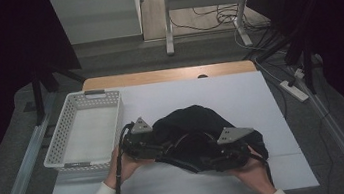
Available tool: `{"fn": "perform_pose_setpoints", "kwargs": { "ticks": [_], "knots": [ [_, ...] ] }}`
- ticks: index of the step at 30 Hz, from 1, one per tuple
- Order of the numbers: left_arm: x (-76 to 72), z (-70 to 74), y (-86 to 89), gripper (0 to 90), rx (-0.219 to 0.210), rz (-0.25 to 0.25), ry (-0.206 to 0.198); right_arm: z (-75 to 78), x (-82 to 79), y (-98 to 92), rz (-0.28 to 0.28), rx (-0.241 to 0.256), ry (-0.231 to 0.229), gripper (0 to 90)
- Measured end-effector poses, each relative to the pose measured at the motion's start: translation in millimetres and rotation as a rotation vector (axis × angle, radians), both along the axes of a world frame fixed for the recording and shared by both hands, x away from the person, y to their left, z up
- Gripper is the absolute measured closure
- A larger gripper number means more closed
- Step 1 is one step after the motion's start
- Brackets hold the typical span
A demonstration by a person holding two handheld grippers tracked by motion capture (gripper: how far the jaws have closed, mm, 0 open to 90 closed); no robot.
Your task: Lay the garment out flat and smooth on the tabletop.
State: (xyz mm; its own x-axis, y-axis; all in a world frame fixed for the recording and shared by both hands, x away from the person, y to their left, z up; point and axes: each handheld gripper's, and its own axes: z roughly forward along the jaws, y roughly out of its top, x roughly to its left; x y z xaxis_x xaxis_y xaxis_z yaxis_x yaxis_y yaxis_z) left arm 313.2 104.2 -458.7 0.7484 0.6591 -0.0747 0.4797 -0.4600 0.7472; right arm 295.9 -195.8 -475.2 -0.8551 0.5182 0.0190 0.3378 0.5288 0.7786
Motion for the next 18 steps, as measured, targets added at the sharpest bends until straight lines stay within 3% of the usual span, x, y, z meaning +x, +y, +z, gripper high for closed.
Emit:
{"fn": "perform_pose_setpoints", "kwargs": {
  "ticks": [7, 18],
  "knots": [
    [-1.1, -15.6, -18.5, 19.7, 0.080, -0.078, 0.035, -16.7, -5.2, 17.4, 0.050, -0.054, 0.026, 33.9],
    [7.3, -43.5, -31.7, 18.4, 0.217, -0.071, 0.071, -32.8, -6.2, 32.8, 0.081, -0.149, 0.050, 29.1]
  ]
}}
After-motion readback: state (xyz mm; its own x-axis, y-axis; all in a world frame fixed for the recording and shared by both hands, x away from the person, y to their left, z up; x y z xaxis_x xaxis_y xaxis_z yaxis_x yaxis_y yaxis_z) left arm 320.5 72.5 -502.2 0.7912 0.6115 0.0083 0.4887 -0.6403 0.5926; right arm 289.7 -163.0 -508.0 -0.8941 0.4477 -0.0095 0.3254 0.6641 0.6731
